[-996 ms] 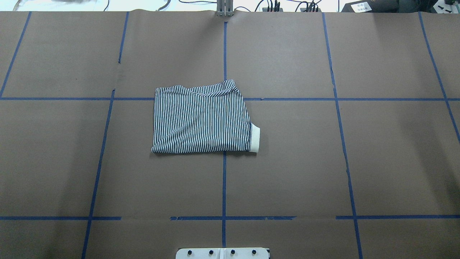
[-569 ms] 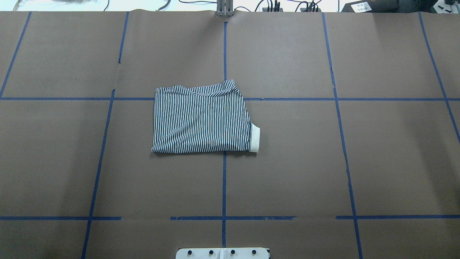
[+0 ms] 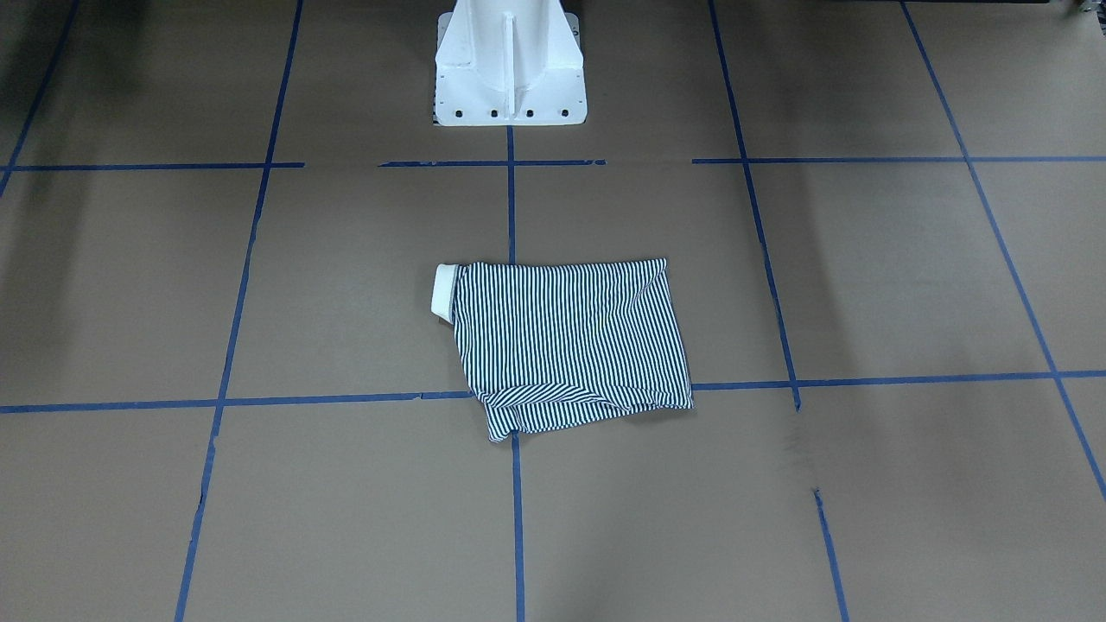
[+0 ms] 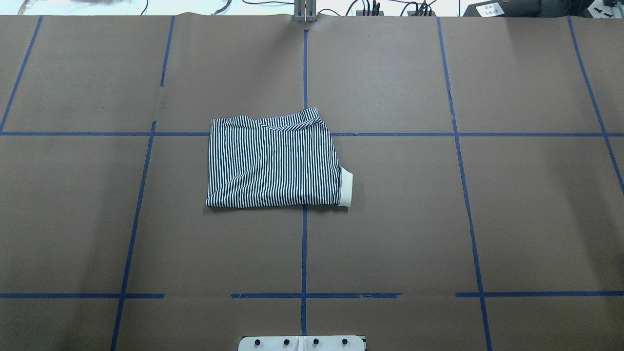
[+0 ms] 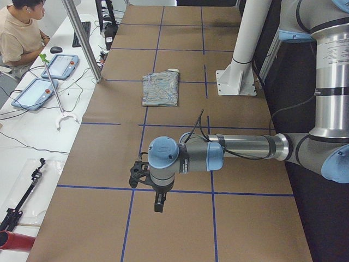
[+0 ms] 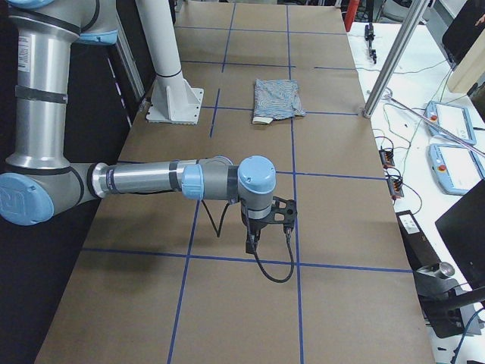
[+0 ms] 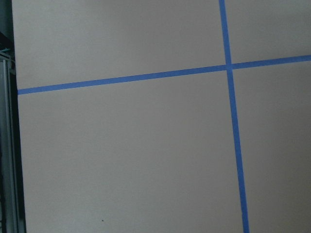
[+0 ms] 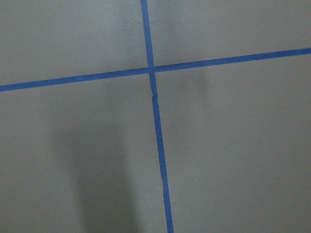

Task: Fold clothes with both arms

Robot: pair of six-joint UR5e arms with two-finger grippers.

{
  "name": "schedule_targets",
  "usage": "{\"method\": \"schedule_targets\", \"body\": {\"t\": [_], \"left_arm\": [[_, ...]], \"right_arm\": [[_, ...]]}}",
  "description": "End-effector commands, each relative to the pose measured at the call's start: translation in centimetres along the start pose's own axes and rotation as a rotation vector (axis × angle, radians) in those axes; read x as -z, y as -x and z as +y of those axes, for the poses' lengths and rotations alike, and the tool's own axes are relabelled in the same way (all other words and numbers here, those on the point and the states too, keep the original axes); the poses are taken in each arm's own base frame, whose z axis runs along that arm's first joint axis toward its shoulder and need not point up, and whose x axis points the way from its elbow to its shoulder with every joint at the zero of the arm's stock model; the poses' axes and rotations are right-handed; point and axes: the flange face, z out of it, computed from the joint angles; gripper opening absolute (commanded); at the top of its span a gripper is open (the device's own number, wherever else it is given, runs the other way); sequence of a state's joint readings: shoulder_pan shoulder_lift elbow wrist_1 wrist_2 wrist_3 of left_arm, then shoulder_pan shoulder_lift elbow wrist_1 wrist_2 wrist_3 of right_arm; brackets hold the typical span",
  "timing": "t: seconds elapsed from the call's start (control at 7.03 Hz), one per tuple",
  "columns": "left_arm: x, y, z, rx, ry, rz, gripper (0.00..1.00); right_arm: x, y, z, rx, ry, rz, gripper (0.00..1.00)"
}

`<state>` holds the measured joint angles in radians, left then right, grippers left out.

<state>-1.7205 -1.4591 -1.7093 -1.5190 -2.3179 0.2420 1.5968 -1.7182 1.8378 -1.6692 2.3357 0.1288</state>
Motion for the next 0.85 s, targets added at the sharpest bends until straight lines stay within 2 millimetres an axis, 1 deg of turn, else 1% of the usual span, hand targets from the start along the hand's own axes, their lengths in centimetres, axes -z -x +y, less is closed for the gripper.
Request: {"method": "schedule_targets", "body": {"t": [0.0, 0.14, 0.28, 0.71], "left_arm": [[-2.2, -3.5, -2.0, -0.039, 0.001, 0.002, 1.0], [-2.5, -4.2, -2.3, -0.075, -0.015, 0.001, 1.0], [-3.1, -3.7, -2.1, -0.064, -0.001, -0.002, 1.0], [-3.2, -3.5, -1.9, -0.064, -0.003, -0.005, 1.0]], "right_arm": [[-0.2, -0.1, 0.1, -0.002, 0.003, -0.002, 1.0], [-0.1, 0.0, 0.1, -0.002, 0.005, -0.014, 1.0], [-0.1, 0.1, 0.1, 0.002, 0.003, -0.02, 1.0], [-0.4, -0.3, 0.2, 0.005, 0.009, -0.015, 1.0]]}}
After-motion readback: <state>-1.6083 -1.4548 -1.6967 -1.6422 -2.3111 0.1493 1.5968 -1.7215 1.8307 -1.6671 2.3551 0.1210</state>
